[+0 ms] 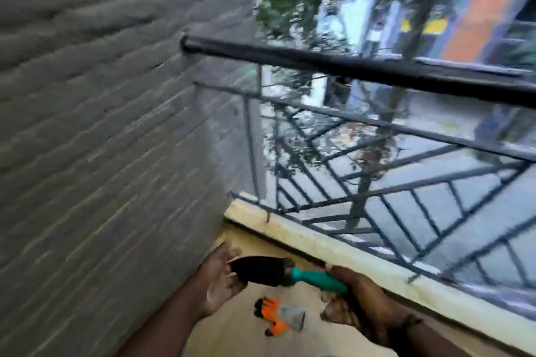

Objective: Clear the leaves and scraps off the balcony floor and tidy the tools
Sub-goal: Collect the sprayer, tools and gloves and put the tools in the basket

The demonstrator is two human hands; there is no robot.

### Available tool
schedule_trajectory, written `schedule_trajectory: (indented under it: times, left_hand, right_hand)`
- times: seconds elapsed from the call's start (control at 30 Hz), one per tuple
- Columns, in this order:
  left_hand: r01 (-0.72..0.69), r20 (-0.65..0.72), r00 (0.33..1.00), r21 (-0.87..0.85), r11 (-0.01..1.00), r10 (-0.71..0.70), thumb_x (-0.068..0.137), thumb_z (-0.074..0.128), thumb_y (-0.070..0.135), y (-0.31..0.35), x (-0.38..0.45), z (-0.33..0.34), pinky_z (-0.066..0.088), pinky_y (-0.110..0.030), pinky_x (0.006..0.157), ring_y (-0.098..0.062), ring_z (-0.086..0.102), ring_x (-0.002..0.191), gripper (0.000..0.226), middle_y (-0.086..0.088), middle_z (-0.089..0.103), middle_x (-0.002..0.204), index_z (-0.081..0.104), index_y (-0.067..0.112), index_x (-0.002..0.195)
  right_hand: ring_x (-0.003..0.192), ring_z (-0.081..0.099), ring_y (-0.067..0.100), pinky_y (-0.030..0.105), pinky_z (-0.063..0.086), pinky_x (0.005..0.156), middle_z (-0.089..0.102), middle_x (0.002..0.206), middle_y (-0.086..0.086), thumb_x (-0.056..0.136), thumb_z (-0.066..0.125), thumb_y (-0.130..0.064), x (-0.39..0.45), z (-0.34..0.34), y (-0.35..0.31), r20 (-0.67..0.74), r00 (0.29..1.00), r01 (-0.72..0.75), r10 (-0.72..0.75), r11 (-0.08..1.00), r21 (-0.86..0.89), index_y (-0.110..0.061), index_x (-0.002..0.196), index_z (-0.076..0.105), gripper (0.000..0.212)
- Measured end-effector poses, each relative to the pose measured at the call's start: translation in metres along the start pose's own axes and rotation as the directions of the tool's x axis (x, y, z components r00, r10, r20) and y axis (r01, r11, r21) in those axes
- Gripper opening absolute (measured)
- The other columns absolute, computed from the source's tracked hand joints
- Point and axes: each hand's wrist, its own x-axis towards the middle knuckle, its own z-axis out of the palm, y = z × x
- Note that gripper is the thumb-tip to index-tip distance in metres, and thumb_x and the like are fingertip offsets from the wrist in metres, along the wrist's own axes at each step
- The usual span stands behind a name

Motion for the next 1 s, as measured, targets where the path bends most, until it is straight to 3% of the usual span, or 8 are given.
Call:
schedule_trajectory:
  times: [0.1,0.27,0.37,0.47,0.67,0.83,0.9,1.0]
  left_hand:
    - [0.015,0.116,0.993,0.145,0.989,-0.032,0.098,0.048,0.048,-0.011,-0.010,0.090,0.052,-0.034,0.065,-0.025,0.063,0.088,0.045,-0.011,0.064,0.113,0.058,0.012,0.122]
    - [0.010,0.259,0.962,0.279,0.960,-0.085,0.097,0.048,0.046,-0.059,-0.031,0.253,0.045,-0.035,0.074,-0.025,0.056,0.085,0.039,-0.007,0.063,0.100,0.062,0.012,0.111]
    - [0.032,0.327,0.927,0.419,0.907,-0.184,0.097,0.049,0.045,-0.118,-0.044,0.361,0.046,-0.034,0.073,-0.027,0.058,0.090,0.038,-0.009,0.065,0.104,0.063,0.011,0.110]
    - [0.032,0.393,0.875,0.539,0.841,-0.285,0.091,0.056,0.042,-0.184,-0.061,0.455,0.044,-0.032,0.070,-0.027,0.057,0.082,0.031,-0.008,0.061,0.093,0.061,0.013,0.099]
    - [-0.088,0.492,0.771,0.710,0.698,-0.404,0.100,0.047,0.038,-0.300,-0.123,0.597,0.046,-0.033,0.067,-0.030,0.059,0.081,0.027,-0.013,0.063,0.090,0.057,0.013,0.097]
    - [-0.142,0.514,0.702,0.779,0.611,-0.492,0.099,0.048,0.028,-0.375,-0.156,0.676,0.047,-0.022,0.046,-0.025,0.047,0.064,0.018,-0.015,0.051,0.073,0.053,0.013,0.089]
    - [-0.133,0.500,0.681,0.803,0.581,-0.535,0.098,0.048,0.027,-0.406,-0.164,0.705,0.049,-0.026,0.053,-0.026,0.048,0.065,0.019,-0.015,0.054,0.065,0.052,0.012,0.087]
    - [-0.126,0.486,0.652,0.826,0.549,-0.582,0.097,0.052,0.032,-0.448,-0.174,0.746,0.047,-0.034,0.072,-0.026,0.051,0.070,0.019,-0.016,0.054,0.080,0.052,0.013,0.097]
  right_hand:
    - [0.042,0.053,0.024,0.038,0.055,0.059,0.059,0.065,0.015,0.092,0.058,-0.035,-0.046,-0.068,0.011,-0.161,0.986,0.076,-0.051,0.985,0.152,0.000,0.103,0.064,0.037]
    - [0.041,0.038,0.019,0.033,0.050,0.058,0.049,0.060,0.011,0.090,0.064,-0.036,-0.117,-0.203,0.053,-0.460,0.883,0.253,-0.095,0.921,0.296,-0.003,0.094,0.063,0.033]
    - [0.045,0.040,0.020,0.033,0.052,0.058,0.052,0.070,0.013,0.090,0.065,-0.031,-0.179,-0.300,0.093,-0.611,0.788,0.368,-0.079,0.855,0.364,-0.003,0.095,0.063,0.029]
    - [0.047,0.049,0.021,0.032,0.053,0.059,0.057,0.081,0.015,0.091,0.064,-0.030,-0.236,-0.377,0.139,-0.706,0.705,0.443,-0.067,0.819,0.365,-0.005,0.107,0.064,0.030]
    - [0.053,0.054,0.023,0.032,0.055,0.061,0.062,0.099,0.018,0.091,0.059,-0.007,-0.331,-0.470,0.213,-0.839,0.544,0.665,-0.014,0.617,0.421,-0.007,0.111,0.060,0.020]
    - [0.060,0.052,0.027,0.031,0.057,0.056,0.059,0.075,0.018,0.089,0.056,0.009,-0.369,-0.502,0.259,-0.898,0.422,0.800,0.122,0.416,0.433,0.000,0.098,0.061,0.014]
    - [0.058,0.053,0.027,0.032,0.056,0.058,0.059,0.075,0.019,0.088,0.056,0.009,-0.380,-0.514,0.277,-0.906,0.383,0.830,0.179,0.364,0.423,0.002,0.096,0.062,0.012]
    - [0.056,0.053,0.027,0.033,0.053,0.063,0.061,0.079,0.020,0.088,0.059,0.005,-0.394,-0.537,0.298,-0.894,0.367,0.844,0.256,0.313,0.436,0.003,0.098,0.063,0.012]
